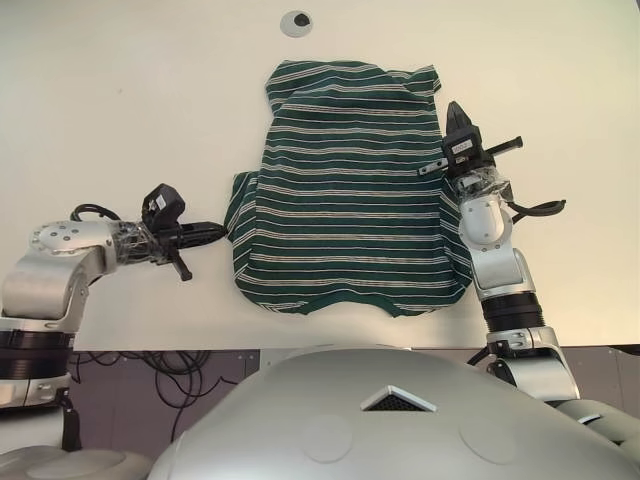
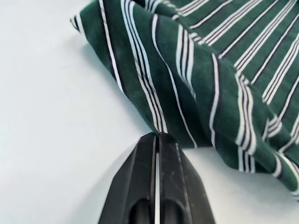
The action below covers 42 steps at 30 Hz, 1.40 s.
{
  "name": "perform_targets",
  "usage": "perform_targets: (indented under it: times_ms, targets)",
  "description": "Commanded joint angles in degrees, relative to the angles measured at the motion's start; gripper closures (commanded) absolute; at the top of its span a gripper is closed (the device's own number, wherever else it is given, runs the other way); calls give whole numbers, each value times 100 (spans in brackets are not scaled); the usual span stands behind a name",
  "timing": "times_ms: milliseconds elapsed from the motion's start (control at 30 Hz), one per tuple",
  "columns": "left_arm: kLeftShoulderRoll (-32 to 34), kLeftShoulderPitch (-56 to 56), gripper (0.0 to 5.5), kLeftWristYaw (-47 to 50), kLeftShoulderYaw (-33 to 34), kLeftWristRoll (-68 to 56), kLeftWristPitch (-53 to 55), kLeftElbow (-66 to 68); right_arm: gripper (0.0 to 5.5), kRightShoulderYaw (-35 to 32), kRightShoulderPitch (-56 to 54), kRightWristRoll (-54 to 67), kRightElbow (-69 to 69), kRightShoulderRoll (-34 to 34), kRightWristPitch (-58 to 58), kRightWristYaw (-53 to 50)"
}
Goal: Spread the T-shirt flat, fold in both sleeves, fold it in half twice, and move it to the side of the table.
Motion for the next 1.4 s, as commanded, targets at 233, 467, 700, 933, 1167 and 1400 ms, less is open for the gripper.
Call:
perform_targets:
  times_ms: [233,467,700,933,1167,1400]
  targets:
    - [429,-699,546,-598,649,-47,-374,1409,550,-20,81,-21,-123,-42,117,24]
    - [589,-805,546,-881,720,107,-733,1802,550,-8,112,-69,-111,-66,156,22]
    - [371,-753,491,-894,403,307,-907,1694,550,11,97,-107,-94,-66,193,2]
    - [252,-672,383,-783,25,550,-877,1487,550,58,103,-147,-137,-59,231,6]
    - [171,-461,352,-829,-189,553,-727,1188,550,70,216,-223,-311,-62,281,39]
    - [224,-250,377,-963,-292,578,-789,1059,550,51,304,-253,-434,-63,341,63]
